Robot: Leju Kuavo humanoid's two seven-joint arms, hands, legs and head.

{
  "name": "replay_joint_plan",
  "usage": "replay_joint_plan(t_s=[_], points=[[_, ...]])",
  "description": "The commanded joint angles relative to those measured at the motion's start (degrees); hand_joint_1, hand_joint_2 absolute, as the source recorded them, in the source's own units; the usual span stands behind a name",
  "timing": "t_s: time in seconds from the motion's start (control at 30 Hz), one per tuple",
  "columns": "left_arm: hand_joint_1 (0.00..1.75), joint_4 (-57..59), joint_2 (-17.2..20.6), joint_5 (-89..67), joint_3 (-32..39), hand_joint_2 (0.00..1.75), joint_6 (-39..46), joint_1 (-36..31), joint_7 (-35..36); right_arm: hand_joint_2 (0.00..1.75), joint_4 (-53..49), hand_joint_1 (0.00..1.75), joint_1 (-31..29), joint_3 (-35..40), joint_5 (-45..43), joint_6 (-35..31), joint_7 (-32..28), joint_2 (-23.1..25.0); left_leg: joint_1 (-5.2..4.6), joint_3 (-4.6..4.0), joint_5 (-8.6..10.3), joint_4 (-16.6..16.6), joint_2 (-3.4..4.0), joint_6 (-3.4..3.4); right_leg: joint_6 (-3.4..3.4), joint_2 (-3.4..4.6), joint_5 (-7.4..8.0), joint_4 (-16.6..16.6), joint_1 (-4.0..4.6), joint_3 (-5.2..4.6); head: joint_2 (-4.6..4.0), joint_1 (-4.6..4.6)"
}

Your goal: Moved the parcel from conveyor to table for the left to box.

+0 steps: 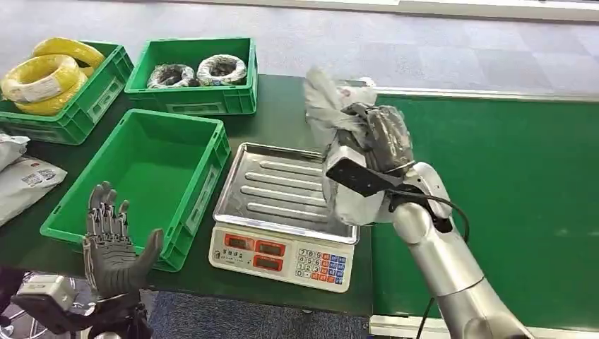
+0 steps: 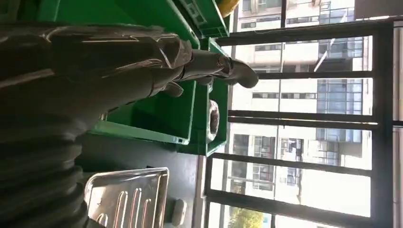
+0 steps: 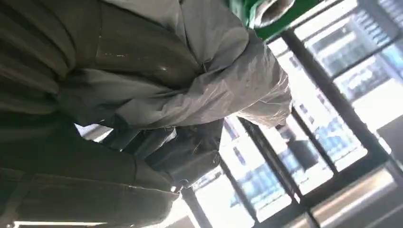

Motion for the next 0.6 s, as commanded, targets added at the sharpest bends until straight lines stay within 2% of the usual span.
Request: replay_joint_plan(t_s=[0.03, 0.13, 0.17, 0.3, 0.43, 0.5, 0.6], points=[[0.00, 2.90, 1.45, 1.18, 0.00, 1.75, 0.63, -3.64, 0.87, 1.75, 13.87, 1.75, -6.52, 5.92, 1.29, 3.92, 3.06, 5.46, -0.02, 0.05, 0.04, -0.07, 0.13, 0.02, -0.12, 0.04, 0.04, -0.02, 0.00, -0.03, 0.00, 0.00], [0.00, 2.74, 1.41, 1.14, 0.13, 1.75, 0.77, -3.56, 0.99, 1.75, 15.64, 1.75, -6.74, 6.45, 2.58, 3.14, 3.54, 5.61, -0.02, 0.11, 0.12, -0.22, 0.21, 0.05, -0.19, 0.06, 0.14, -0.16, 0.03, 0.01, 0.00, 0.00], [0.00, 2.69, 1.34, 1.14, 0.34, 1.75, 0.91, -3.44, 1.01, 1.75, 16.38, 0.00, -6.72, 6.78, 3.83, 2.23, 4.05, 5.50, -0.02, 0.00, 0.02, -0.05, 0.12, 0.03, -0.08, 0.05, 0.04, -0.01, -0.01, -0.06, 0.00, 0.02], [0.00, 2.31, 0.92, 1.25, 1.36, 1.75, 0.96, -3.46, 2.00, 1.75, 22.32, 0.00, -5.23, 4.41, 1.35, 1.55, 2.05, 5.98, -0.03, 0.09, 0.19, -0.31, 0.16, 0.08, -0.22, -0.02, 0.19, -0.24, 0.02, 0.03, 0.00, 0.00], [0.00, 2.33, 0.84, 1.24, 1.33, 1.75, 0.97, -3.42, 2.01, 1.75, 22.61, 0.00, -4.96, 4.42, 1.32, 1.23, 1.49, 5.91, -0.02, 0.02, 0.06, -0.10, 0.06, 0.03, -0.12, -0.04, 0.05, -0.07, 0.01, -0.02, 0.00, 0.00], [0.00, 2.69, 0.75, 0.94, 1.04, 1.75, 0.82, -3.57, 2.34, 1.75, 23.10, 0.00, -4.22, 2.23, -1.44, 1.06, 0.34, 6.37, -0.01, -0.02, 0.06, -0.07, 0.05, 0.04, -0.12, -0.05, 0.05, -0.06, 0.01, -0.04, 0.00, 0.02], [0.00, 3.51, 0.29, -0.49, 0.68, 1.75, 1.21, -3.80, 3.31, 1.75, 22.38, 0.00, -2.65, -0.22, -3.16, -2.27, -1.74, 5.71, -0.01, 0.04, 0.08, -0.13, -0.05, 0.04, -0.12, -0.15, 0.04, -0.11, 0.02, 0.04, 0.00, 0.00]])
